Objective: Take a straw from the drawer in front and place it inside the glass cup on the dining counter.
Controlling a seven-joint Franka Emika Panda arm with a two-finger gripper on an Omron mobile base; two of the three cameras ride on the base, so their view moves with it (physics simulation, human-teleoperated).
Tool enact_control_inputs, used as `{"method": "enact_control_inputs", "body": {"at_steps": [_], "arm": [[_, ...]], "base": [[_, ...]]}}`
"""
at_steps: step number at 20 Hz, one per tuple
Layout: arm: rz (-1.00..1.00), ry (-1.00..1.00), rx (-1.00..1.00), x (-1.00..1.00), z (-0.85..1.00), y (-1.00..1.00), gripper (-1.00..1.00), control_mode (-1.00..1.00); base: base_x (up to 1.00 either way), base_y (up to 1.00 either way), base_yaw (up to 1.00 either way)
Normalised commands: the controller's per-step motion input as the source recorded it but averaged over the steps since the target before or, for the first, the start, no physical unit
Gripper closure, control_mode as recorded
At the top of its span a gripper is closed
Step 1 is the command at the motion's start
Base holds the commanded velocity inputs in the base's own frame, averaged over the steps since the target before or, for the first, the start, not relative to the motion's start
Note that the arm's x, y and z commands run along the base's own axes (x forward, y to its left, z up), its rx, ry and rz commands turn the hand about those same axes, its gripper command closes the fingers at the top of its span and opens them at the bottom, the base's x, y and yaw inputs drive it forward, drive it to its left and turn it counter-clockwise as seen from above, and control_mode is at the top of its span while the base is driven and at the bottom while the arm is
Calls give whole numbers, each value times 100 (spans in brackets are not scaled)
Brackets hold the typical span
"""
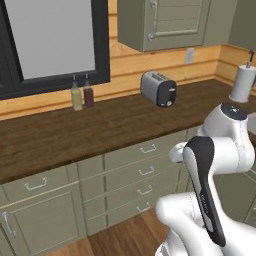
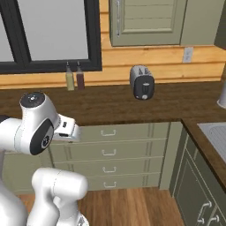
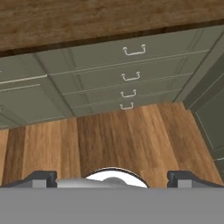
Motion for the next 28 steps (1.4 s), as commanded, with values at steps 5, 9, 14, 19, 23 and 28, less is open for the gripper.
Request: {"method": "enact_control_inputs", "body": {"at_steps": [5,9,14,19,23,28], "arm": [[0,-2,0,-6,-3,0,-100,-100],[0,-7,8,38,-23,-23,-100,-100],[0,-2,30,84,-40,-53,-100,-100],[0,-1,33,100,-80,-10,-100,-100],[-6,-1,32,100,-100,0,-100,-100],[-2,0,52,53,-64,-51,-100,-100]], "base": [[-49,0,0],[0,0,0],[0,0,0],[0,0,0],[0,0,0],[0,0,0]]}}
